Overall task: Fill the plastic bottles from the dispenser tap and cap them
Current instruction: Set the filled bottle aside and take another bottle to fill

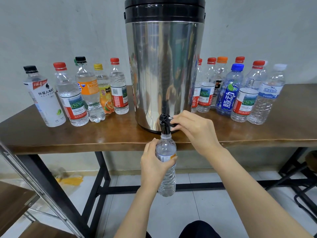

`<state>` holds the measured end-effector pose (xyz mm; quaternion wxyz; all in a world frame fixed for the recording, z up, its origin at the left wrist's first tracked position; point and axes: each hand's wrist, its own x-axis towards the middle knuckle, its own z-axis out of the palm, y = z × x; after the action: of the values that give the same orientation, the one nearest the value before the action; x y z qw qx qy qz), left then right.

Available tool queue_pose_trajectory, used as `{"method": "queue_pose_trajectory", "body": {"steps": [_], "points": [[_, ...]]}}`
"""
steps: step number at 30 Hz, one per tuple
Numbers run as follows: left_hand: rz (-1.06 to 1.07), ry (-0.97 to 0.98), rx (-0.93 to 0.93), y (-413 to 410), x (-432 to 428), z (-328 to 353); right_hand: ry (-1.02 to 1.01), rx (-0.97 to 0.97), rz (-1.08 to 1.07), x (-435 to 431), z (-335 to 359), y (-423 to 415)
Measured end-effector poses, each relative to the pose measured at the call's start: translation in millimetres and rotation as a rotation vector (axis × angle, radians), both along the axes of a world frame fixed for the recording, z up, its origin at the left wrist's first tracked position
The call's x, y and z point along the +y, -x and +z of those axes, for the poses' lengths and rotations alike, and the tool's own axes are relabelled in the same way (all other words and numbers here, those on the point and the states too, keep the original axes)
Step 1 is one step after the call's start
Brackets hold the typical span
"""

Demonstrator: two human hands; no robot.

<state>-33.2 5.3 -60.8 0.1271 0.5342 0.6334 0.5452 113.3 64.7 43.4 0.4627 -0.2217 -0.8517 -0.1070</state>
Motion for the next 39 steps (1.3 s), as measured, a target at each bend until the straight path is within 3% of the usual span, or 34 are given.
{"method": "queue_pose_trajectory", "body": {"steps": [4,6,9,13,20,25,30,39], "points": [[-0.002,0.011,-0.01,1.1,1.2,-0.7,-0.024,-0.022,0.01,-2.8,22.7,13.2],[-0.004,0.022,-0.018,1.3,1.5,-1.0,0.1,-0.04,-0.047,-0.7,41.6,31.1],[-0.016,0.032,-0.026,2.1,0.8,-1.5,0.439,0.007,-0.076,10.6,57.5,50.4],[-0.025,0.036,-0.025,2.7,1.2,-1.5,0.522,0.192,-0.024,13.6,45.6,48.3],[-0.035,0.014,-0.023,3.5,-0.1,-5.8,0.698,0.286,-0.098,24.1,22.7,-1.1],[-0.062,0.011,-0.013,0.9,-5.1,-9.1,0.837,0.03,-0.462,48.1,-17.4,-37.6],[-0.077,0.006,-0.01,-5.3,-15.5,-7.1,0.86,-0.201,-0.503,44.6,-36.9,-32.6],[0.012,-0.064,-0.057,7.2,-38.9,-3.5,0.886,-0.163,-0.432,40.6,-41.7,-14.7]]}}
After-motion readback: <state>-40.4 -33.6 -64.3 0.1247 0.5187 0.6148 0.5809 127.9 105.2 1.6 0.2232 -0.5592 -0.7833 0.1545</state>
